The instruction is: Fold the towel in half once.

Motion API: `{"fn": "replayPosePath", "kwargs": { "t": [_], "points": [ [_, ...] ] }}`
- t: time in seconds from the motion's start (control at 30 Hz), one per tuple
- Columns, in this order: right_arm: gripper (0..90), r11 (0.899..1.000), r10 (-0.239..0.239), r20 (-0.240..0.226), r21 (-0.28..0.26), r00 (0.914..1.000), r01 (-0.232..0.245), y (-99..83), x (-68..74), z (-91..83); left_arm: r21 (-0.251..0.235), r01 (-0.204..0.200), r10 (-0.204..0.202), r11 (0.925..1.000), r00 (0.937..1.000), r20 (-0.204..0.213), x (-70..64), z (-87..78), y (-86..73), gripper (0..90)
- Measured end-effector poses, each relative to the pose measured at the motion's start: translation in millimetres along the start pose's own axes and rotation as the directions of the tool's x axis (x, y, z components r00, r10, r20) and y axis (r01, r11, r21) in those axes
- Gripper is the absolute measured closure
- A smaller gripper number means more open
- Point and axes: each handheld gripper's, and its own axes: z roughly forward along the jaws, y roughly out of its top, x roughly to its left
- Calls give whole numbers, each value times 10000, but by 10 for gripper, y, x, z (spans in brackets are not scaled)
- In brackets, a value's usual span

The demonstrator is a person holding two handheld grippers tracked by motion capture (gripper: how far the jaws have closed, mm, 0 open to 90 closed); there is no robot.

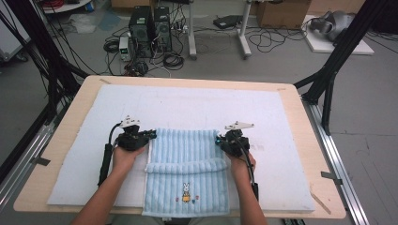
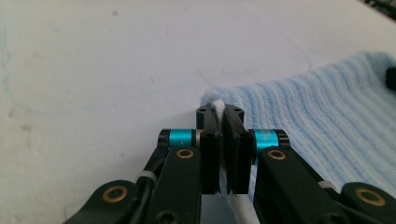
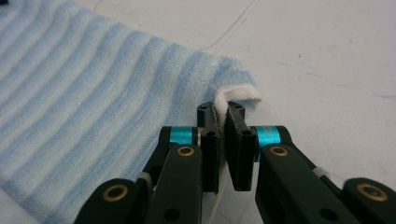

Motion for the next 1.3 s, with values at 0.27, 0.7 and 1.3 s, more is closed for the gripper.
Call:
{"fn": "replayPosePath", "kwargs": {
  "t": [0.27, 0.7, 1.3],
  "points": [
    [848, 9988, -128, 173, -474, 9998, 136, 89, -64, 10, -267, 64, -63, 9996, 10000, 49, 112, 130, 85, 852],
    [848, 9996, -57, 595, -270, 9982, 74, 310, -112, 201, -900, 462, -478, 9949, 9987, -158, 191, 153, 111, 854],
    [751, 10000, 76, 980, 16, 9952, -78, 235, -280, 346, -78, 5, -7, 10000, 9998, -193, 236, 440, 227, 683]
  ]
}}
